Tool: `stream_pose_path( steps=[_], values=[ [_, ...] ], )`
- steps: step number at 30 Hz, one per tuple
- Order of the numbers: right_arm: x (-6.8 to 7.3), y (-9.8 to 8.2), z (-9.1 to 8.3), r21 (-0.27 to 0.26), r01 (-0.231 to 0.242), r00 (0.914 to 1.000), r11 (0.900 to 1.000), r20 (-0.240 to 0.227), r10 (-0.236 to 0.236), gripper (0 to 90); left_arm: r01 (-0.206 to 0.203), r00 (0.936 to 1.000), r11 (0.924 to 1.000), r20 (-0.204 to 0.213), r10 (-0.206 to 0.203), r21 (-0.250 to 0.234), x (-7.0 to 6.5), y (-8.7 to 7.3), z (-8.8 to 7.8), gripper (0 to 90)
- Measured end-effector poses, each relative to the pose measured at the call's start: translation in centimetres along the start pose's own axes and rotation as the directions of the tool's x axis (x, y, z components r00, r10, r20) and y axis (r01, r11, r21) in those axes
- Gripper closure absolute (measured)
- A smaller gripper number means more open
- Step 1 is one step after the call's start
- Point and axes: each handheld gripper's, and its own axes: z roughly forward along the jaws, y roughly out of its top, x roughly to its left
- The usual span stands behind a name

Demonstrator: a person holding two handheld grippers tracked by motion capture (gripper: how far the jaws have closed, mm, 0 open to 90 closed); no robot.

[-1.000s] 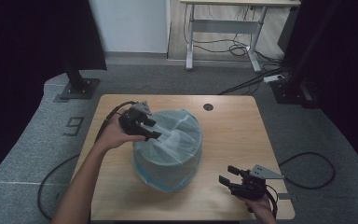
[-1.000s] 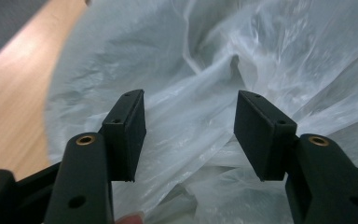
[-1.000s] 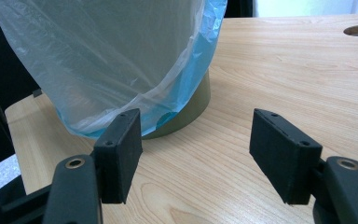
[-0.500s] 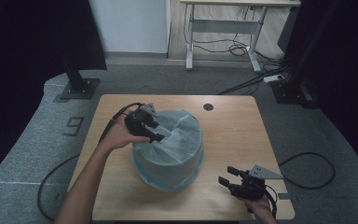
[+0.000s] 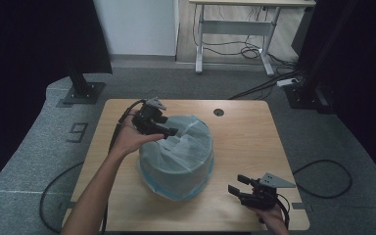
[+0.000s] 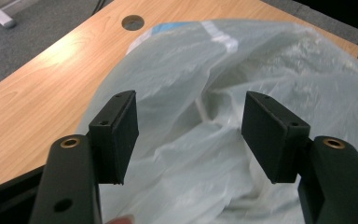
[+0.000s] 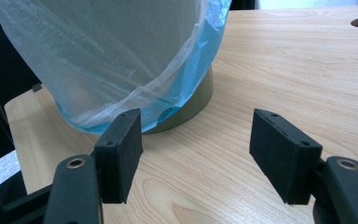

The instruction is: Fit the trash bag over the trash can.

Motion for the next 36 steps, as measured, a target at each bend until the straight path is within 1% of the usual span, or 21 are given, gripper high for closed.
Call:
stream_pose_path(
  steps=[2,4,9,13,16,20,21,25,27,30,31,33,36],
  values=[
    [0.0,0.0,0.0,-0.003,-0.002,1.0000,1.000,0.001,0.002,33.8,0.009,1.0000,0.9999,-0.002,-0.009,0.003,-0.3,0.5,0.4,36.3],
    [0.0,0.0,-0.1,-0.003,-0.002,1.0000,1.000,0.001,0.002,33.9,0.025,0.9996,0.9995,-0.009,-0.025,0.017,-0.6,1.3,1.0,36.8],
    [-0.2,-0.1,-0.3,-0.011,-0.007,1.0000,1.000,0.006,0.007,34.2,0.015,0.9999,0.9988,-0.003,-0.015,0.046,-1.1,2.6,2.5,37.9],
    [-0.2,0.0,-0.4,-0.017,-0.013,0.9999,1.000,0.005,0.013,34.3,0.004,0.9998,0.9973,0.019,-0.005,0.073,-1.4,3.4,3.9,38.5],
    [-0.2,0.0,-0.4,-0.016,-0.011,0.9999,1.000,0.004,0.011,34.2,-0.008,0.9996,0.9936,0.026,0.005,0.113,-1.6,3.7,5.1,38.4],
    [-0.3,0.0,-0.5,-0.018,-0.014,0.9999,1.000,0.007,0.014,34.2,-0.003,0.9996,0.9870,0.029,-0.001,0.161,-1.6,3.9,6.6,38.5],
    [-0.3,0.0,-0.5,-0.018,-0.014,0.9999,1.000,0.007,0.014,34.2,0.000,0.9995,0.9836,0.032,-0.006,0.180,-1.5,3.9,7.1,38.6],
    [-0.3,0.1,-0.6,-0.021,-0.014,0.9999,1.000,0.007,0.014,34.3,0.003,0.9994,0.9738,0.032,-0.011,0.227,-1.4,3.7,8.1,38.7],
    [-0.3,0.2,-0.6,-0.021,-0.014,0.9999,1.000,0.005,0.014,34.3,-0.005,0.9997,0.9695,0.024,-0.001,0.245,-1.5,3.7,8.4,38.6],
    [-0.4,0.1,-0.6,-0.019,-0.014,0.9999,1.000,0.006,0.014,34.3,-0.008,0.9995,0.9703,0.030,0.001,0.242,-1.6,3.8,8.4,38.3],
    [-0.4,0.1,-0.6,-0.018,-0.016,0.9999,1.000,0.006,0.016,34.3,-0.010,0.9996,0.9717,0.030,0.003,0.236,-1.7,3.8,8.3,38.1],
    [-0.4,0.1,-0.6,-0.017,-0.012,0.9999,1.000,0.008,0.012,34.3,-0.009,0.9997,0.9782,0.024,0.004,0.207,-1.8,3.8,7.8,37.6],
    [-0.4,0.1,-0.7,-0.021,-0.012,0.9999,1.000,0.009,0.012,34.3,-0.007,0.9996,0.9913,0.028,0.003,0.132,-1.9,3.9,6.1,37.7]
  ],
)
